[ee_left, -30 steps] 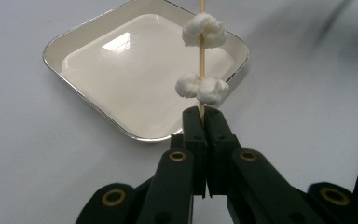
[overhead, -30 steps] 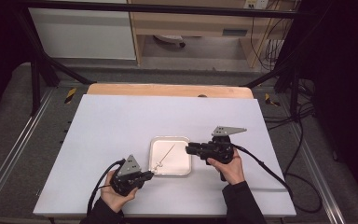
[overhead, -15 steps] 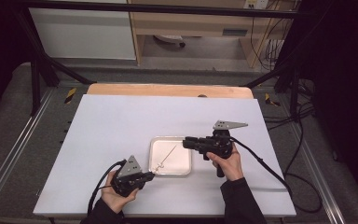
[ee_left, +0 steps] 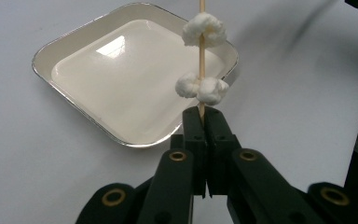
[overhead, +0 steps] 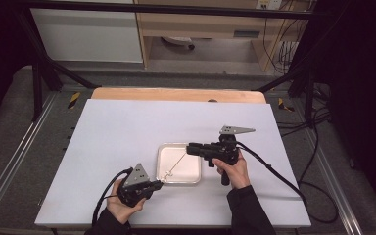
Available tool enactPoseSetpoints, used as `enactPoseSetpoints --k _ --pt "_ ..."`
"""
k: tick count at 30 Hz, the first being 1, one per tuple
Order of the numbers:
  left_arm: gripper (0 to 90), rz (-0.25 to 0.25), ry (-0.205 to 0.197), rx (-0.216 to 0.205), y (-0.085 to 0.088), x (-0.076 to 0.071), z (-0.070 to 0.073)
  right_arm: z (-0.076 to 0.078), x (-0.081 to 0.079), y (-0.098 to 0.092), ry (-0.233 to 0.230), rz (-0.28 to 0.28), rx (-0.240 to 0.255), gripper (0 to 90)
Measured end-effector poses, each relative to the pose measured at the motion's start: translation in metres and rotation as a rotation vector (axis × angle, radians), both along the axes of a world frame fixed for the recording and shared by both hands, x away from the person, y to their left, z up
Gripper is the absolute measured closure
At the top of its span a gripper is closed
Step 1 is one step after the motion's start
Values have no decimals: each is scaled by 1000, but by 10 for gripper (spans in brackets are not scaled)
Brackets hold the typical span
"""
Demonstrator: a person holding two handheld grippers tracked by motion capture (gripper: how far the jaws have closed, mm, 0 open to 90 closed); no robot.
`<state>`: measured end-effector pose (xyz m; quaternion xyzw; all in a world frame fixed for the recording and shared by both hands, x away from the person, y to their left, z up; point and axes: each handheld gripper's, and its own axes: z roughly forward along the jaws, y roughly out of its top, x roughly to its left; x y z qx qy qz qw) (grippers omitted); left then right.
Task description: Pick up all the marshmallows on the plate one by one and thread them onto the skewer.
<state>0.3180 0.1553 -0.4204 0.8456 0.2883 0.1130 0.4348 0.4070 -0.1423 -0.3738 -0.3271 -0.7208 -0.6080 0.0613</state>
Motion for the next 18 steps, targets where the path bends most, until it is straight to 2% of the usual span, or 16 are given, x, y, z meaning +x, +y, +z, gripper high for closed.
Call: enactPoseSetpoints --k 10,18 --pt "888 3 -4 -8 0 0 0 -6 0 6 14 18 -1 735" --pt "888 -3 -5 1 0 0 -1 -11 -2 10 27 37 10 748"
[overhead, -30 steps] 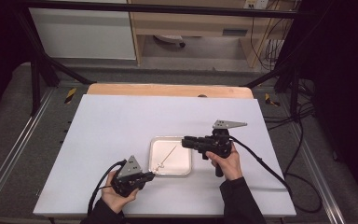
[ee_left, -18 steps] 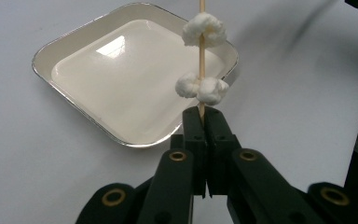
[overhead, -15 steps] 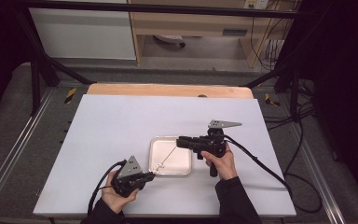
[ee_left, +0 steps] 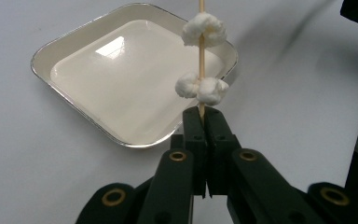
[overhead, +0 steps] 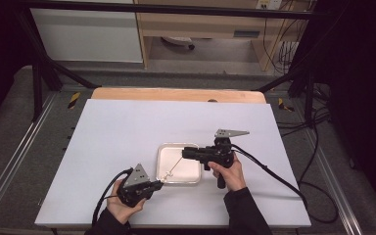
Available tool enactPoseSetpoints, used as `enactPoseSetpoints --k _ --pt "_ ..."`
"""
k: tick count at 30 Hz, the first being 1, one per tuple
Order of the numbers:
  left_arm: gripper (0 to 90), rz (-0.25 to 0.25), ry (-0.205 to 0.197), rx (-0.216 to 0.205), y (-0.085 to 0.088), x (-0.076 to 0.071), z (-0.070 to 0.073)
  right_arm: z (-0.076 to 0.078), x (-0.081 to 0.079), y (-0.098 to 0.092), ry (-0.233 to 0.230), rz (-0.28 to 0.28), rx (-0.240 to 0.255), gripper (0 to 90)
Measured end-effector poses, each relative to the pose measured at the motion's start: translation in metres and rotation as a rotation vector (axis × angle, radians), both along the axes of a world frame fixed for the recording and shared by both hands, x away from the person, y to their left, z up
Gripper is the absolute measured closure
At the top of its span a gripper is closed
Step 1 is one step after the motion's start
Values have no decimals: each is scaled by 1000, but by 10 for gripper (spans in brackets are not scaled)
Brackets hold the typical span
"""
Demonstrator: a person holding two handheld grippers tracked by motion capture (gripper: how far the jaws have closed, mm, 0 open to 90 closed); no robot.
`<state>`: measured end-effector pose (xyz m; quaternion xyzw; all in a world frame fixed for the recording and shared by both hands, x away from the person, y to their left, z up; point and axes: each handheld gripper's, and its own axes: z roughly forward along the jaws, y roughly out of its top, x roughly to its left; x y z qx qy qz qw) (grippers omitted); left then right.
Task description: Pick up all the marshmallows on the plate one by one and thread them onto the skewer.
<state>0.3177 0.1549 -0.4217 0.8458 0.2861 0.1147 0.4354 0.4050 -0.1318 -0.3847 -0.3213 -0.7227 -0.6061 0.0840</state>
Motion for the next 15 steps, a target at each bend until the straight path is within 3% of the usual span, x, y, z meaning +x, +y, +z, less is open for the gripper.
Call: enactPoseSetpoints --k 10,15 --pt "889 -8 -1 18 -1 0 -2 -6 -4 5 16 24 -11 766" --pt "888 -8 -12 19 -4 -1 0 -20 -7 16 53 82 -30 767"
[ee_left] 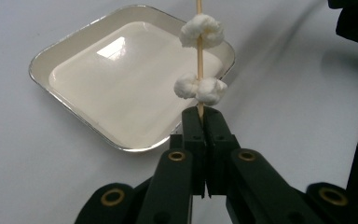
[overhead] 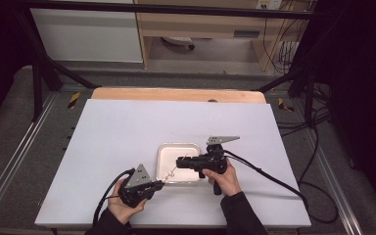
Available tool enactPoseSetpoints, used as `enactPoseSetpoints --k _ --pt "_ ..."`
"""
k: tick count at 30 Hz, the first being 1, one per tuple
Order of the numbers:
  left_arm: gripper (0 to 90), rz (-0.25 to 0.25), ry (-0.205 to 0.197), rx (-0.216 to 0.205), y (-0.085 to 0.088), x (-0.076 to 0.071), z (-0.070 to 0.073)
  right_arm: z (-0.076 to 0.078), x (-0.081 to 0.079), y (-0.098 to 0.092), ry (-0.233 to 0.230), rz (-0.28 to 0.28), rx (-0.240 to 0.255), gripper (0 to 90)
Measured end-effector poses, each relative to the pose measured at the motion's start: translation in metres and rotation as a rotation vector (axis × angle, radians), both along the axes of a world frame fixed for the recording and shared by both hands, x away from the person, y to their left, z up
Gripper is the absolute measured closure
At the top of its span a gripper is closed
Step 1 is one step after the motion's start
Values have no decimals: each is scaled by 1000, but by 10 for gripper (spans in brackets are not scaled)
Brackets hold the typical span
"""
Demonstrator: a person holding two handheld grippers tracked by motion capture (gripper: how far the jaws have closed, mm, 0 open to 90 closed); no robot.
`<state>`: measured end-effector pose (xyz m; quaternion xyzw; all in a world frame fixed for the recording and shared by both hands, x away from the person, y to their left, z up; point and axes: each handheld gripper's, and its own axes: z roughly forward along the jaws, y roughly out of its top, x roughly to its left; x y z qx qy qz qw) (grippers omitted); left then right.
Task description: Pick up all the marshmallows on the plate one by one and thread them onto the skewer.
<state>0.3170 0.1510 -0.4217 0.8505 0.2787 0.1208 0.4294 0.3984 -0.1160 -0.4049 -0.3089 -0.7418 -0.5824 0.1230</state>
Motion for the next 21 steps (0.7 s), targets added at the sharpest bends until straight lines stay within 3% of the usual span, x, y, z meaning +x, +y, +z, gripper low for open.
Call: enactPoseSetpoints --k 11,21 --pt "888 15 25 4 -2 2 -4 -10 -4 6 -8 -8 -25 758" --pt "888 15 32 -7 -2 2 -5 -9 -4 6 -25 -17 -37 717"
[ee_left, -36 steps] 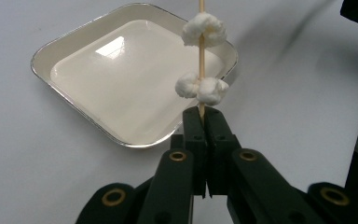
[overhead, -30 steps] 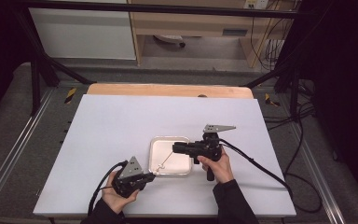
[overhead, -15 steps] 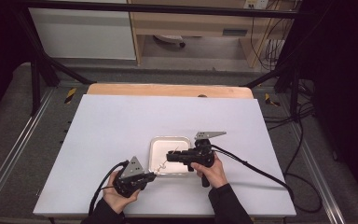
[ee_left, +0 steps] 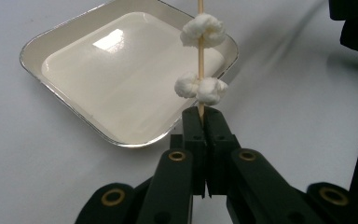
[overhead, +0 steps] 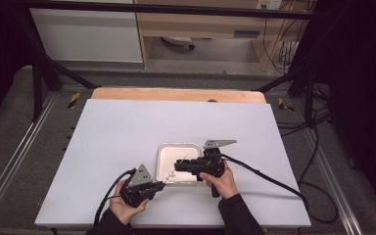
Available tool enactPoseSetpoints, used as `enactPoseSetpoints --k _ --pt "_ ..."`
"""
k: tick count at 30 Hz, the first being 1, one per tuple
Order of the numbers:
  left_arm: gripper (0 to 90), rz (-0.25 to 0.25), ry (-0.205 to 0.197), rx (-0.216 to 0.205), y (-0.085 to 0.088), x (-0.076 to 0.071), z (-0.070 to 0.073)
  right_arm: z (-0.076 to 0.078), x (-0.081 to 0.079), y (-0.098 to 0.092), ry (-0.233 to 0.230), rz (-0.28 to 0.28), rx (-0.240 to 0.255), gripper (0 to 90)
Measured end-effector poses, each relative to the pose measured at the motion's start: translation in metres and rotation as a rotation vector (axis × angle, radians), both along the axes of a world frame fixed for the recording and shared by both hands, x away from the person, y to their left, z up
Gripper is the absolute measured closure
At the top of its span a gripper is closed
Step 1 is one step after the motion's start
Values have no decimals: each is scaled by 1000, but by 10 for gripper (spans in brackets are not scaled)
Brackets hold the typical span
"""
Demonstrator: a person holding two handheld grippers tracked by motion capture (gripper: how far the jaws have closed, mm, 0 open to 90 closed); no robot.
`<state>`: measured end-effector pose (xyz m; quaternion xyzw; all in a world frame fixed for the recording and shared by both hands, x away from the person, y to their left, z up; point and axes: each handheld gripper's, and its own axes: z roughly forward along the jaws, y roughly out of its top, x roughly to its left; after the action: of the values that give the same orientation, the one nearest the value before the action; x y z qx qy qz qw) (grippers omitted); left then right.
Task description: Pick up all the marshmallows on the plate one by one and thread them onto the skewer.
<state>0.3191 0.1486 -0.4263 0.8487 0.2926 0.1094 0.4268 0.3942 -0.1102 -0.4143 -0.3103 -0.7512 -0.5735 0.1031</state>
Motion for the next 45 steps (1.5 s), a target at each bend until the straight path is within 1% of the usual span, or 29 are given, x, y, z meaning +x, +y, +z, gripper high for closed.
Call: enactPoseSetpoints --k 3,8,10,13,16,19,20,24,27,34,35,36,43,45 --pt "888 4 2 -2 1 0 0 4 0 -3 -37 -34 -17 590" --pt "888 14 8 -8 3 2 -1 13 -2 -9 -88 -83 -56 408" --pt "888 17 8 -8 4 2 -1 15 -3 -12 -108 -107 -89 339" --pt "888 22 10 -9 4 2 -1 16 -4 -15 -132 -122 -116 264" --pt "888 24 12 -8 5 3 -1 15 -5 -18 -155 -132 -156 193" --pt "887 27 13 -9 6 3 0 13 -5 -22 -169 -152 -186 137" --pt "887 27 13 -8 6 3 0 12 -6 -24 -164 -155 -192 120" --pt "887 29 14 -9 6 3 0 9 -7 -32 -180 -179 -229 79" --pt "887 30 16 -10 7 4 0 7 -7 -39 -177 -191 -270 47" --pt "887 35 18 -15 8 4 1 -1 -11 -57 -166 -232 -341 14" --pt "887 34 19 -14 8 5 1 -3 -11 -59 -165 -234 -348 8" --pt "887 35 19 -14 8 4 1 -5 -11 -62 -169 -228 -369 8" --pt "887 34 21 -12 9 5 1 -15 -16 -81 -170 -234 -411 8" --pt "887 36 22 -13 9 5 2 -17 -18 -86 -173 -231 -416 8"
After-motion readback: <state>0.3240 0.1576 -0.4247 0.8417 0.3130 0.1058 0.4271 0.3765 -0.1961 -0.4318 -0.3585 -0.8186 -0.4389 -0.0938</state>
